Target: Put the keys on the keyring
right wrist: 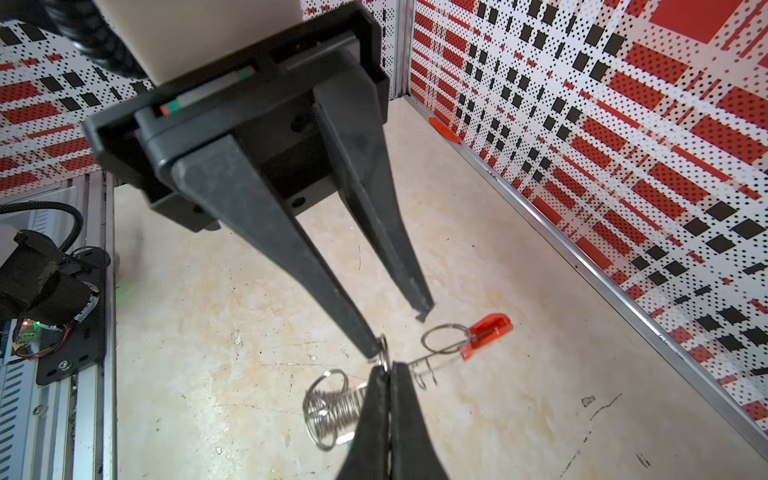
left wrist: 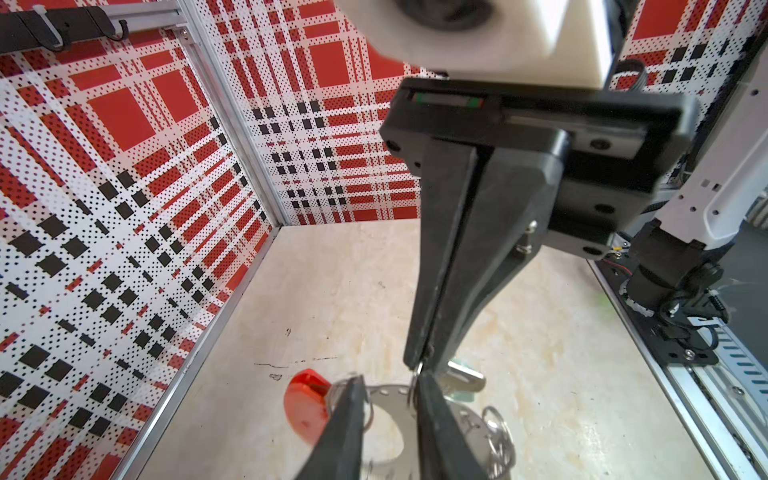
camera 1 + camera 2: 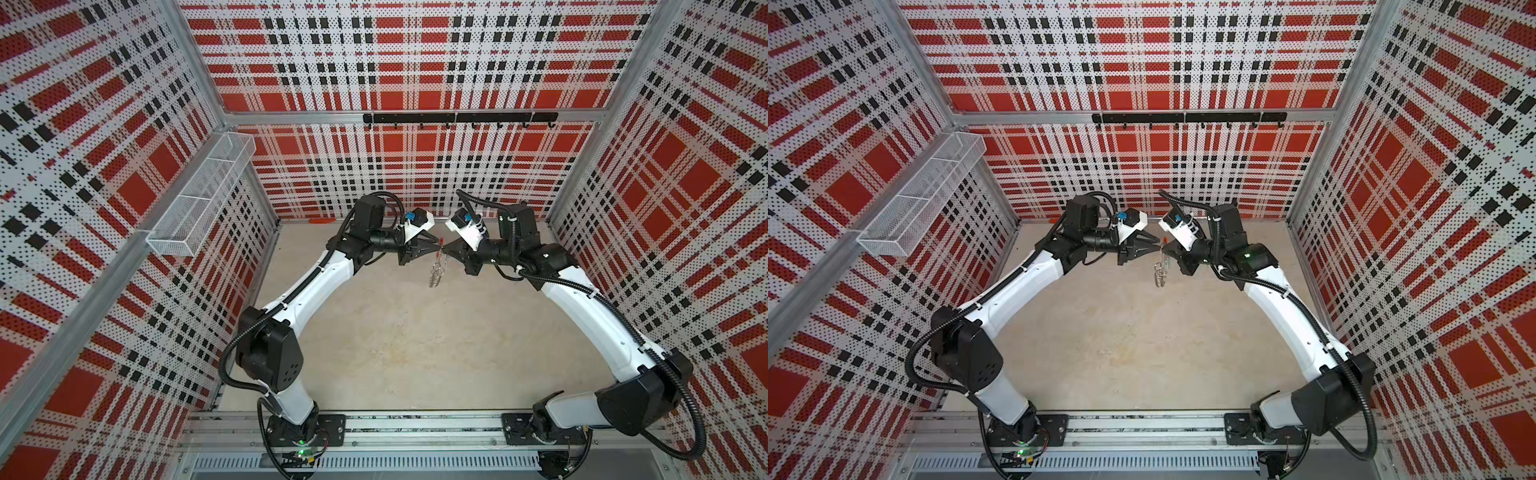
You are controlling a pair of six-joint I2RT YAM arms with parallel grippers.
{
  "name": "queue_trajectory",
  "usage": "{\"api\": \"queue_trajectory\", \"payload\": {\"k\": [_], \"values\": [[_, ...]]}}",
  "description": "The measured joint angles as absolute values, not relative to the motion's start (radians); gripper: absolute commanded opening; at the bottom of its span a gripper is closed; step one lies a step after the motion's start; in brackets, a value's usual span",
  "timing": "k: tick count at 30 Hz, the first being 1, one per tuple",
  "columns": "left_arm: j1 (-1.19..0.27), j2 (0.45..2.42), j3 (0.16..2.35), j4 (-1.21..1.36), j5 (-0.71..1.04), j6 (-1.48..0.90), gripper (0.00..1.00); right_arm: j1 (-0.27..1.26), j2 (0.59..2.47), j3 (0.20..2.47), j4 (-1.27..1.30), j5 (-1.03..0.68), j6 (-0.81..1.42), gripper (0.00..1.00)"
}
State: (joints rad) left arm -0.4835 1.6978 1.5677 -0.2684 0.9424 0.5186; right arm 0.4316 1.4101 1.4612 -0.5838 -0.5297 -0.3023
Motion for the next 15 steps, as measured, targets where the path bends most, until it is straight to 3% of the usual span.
{"api": "queue_trajectory", "payload": {"k": [8, 15], "values": [[-0.486, 1.708, 1.578, -0.281, 0.956, 0.513, 0.24, 0.432, 1.410, 1.461, -0.585, -0.530, -0.302, 0.00], [-0.485, 1.710, 1.578, -0.294, 0.961, 0.513, 0.21, 0.432, 1.410, 1.461, -0.585, -0.530, -0.299, 0.00]]}}
